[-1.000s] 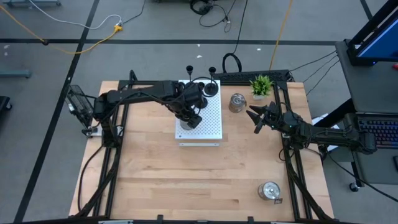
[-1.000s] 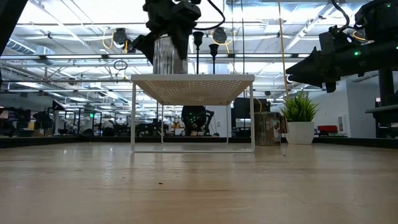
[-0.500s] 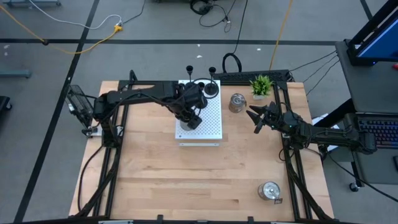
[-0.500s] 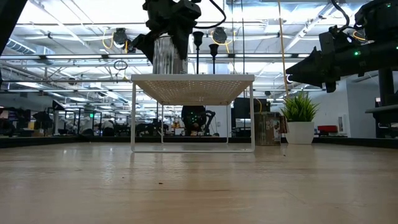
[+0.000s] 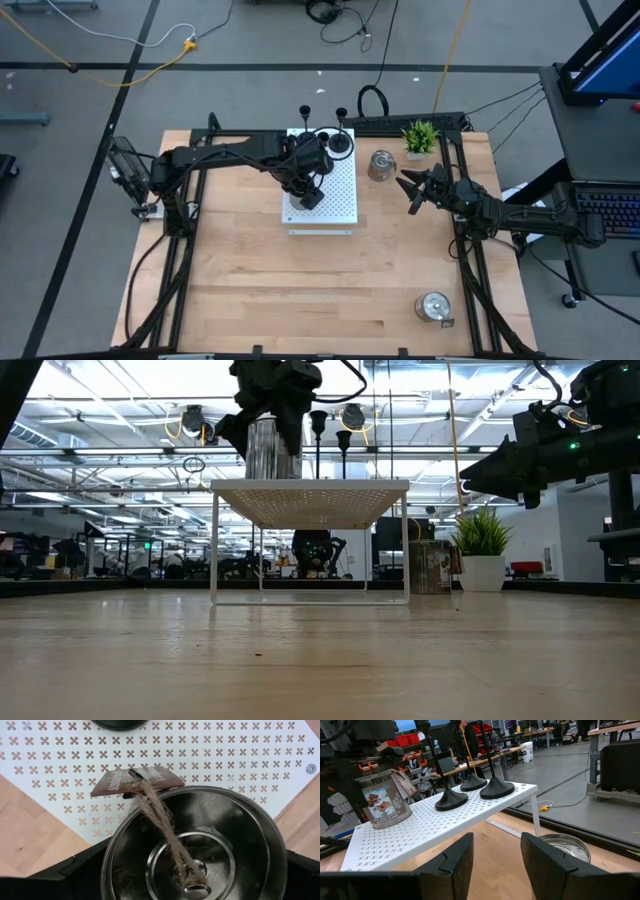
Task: Pick & Place candle stick holders
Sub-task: Put the top left brown scented candle on the shelf
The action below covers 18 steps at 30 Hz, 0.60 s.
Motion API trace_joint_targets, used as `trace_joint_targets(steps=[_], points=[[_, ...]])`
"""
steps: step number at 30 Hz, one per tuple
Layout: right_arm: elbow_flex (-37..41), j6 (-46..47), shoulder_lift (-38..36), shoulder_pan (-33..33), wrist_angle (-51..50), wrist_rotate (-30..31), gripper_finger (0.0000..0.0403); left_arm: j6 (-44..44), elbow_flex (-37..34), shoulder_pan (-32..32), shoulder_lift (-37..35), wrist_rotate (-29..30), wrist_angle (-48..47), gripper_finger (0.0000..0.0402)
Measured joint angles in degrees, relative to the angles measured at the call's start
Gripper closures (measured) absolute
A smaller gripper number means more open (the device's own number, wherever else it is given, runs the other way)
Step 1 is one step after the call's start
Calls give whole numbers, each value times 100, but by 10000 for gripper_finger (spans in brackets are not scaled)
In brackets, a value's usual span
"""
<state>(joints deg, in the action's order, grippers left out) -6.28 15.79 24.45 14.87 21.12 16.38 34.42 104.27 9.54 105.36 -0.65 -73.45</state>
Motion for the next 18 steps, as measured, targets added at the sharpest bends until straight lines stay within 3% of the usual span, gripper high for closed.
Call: trace_joint_targets(steps=[18], points=[[0,0,0,1,0,0,248,-614,0,-68,0,259,11,4]])
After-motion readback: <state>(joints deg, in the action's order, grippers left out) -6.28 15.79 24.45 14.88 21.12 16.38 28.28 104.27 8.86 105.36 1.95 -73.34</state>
